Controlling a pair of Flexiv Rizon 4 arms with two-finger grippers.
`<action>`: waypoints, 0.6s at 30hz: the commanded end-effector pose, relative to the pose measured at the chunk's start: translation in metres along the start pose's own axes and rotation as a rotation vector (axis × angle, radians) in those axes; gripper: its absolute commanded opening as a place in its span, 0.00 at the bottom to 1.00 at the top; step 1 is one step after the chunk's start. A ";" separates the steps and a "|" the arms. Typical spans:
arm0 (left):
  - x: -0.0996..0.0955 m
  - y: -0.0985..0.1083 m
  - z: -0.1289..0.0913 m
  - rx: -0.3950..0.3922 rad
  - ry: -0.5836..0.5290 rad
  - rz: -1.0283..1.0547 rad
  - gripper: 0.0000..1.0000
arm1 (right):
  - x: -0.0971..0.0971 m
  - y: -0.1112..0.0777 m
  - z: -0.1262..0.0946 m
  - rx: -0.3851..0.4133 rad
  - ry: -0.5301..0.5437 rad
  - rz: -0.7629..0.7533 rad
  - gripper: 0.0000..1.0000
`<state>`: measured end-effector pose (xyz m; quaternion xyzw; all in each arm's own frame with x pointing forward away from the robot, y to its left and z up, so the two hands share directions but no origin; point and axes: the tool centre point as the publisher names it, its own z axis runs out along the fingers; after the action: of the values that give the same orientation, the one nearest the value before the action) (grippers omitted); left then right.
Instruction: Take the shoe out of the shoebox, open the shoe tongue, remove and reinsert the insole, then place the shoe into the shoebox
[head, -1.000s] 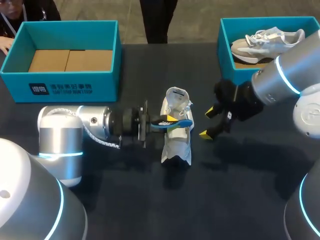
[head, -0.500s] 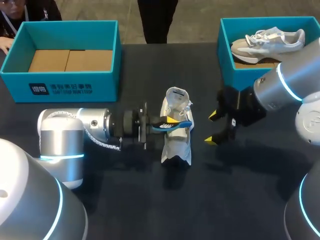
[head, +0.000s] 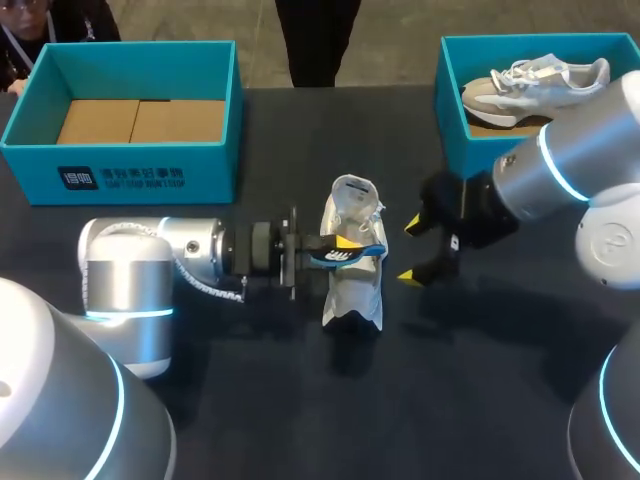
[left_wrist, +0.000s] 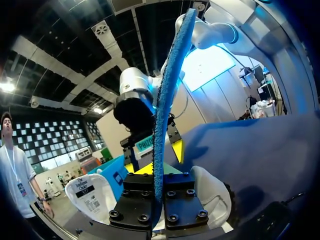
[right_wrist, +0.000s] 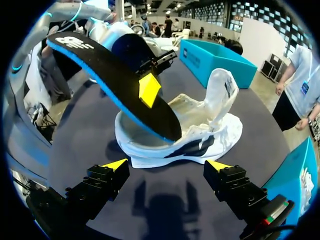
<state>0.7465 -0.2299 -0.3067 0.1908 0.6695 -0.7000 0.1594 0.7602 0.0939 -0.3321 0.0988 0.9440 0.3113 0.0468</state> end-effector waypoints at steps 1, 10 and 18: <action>-0.001 0.004 0.003 0.000 0.002 -0.003 0.00 | 0.002 0.012 0.001 0.044 -0.010 -0.009 1.00; 0.000 0.011 0.001 -0.028 0.014 -0.002 0.00 | 0.000 0.021 0.001 0.071 0.002 -0.034 1.00; 0.001 0.017 0.002 -0.046 0.025 0.018 0.00 | -0.001 0.021 0.001 0.067 0.002 -0.031 1.00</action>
<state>0.7520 -0.2309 -0.3198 0.2014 0.6853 -0.6810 0.1613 0.7647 0.1097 -0.3197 0.0846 0.9550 0.2806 0.0466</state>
